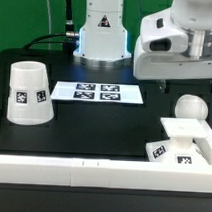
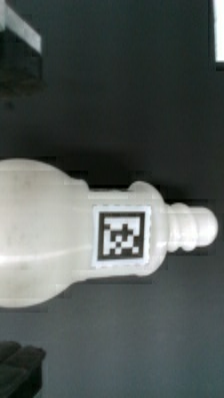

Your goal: Assemble lamp

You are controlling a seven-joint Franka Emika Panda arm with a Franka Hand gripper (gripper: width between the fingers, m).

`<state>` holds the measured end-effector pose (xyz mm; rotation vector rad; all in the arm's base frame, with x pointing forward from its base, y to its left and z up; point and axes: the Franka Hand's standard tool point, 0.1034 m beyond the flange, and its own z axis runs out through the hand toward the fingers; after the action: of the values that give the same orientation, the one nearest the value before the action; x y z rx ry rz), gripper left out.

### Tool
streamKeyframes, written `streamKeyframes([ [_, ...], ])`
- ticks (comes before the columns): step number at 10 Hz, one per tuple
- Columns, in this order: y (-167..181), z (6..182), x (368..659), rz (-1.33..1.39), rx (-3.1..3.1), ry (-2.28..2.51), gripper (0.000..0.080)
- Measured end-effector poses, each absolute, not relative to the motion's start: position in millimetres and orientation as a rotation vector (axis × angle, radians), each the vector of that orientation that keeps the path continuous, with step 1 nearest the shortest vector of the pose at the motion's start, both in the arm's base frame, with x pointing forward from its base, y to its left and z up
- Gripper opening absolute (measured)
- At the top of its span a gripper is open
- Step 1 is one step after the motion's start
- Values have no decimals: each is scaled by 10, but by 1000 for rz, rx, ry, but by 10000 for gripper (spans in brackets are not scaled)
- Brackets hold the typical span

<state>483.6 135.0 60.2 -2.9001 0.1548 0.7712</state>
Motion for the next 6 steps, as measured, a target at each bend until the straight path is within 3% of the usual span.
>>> streamKeyframes([
  [6,1452,520,4828,1272,-2718,85,699],
])
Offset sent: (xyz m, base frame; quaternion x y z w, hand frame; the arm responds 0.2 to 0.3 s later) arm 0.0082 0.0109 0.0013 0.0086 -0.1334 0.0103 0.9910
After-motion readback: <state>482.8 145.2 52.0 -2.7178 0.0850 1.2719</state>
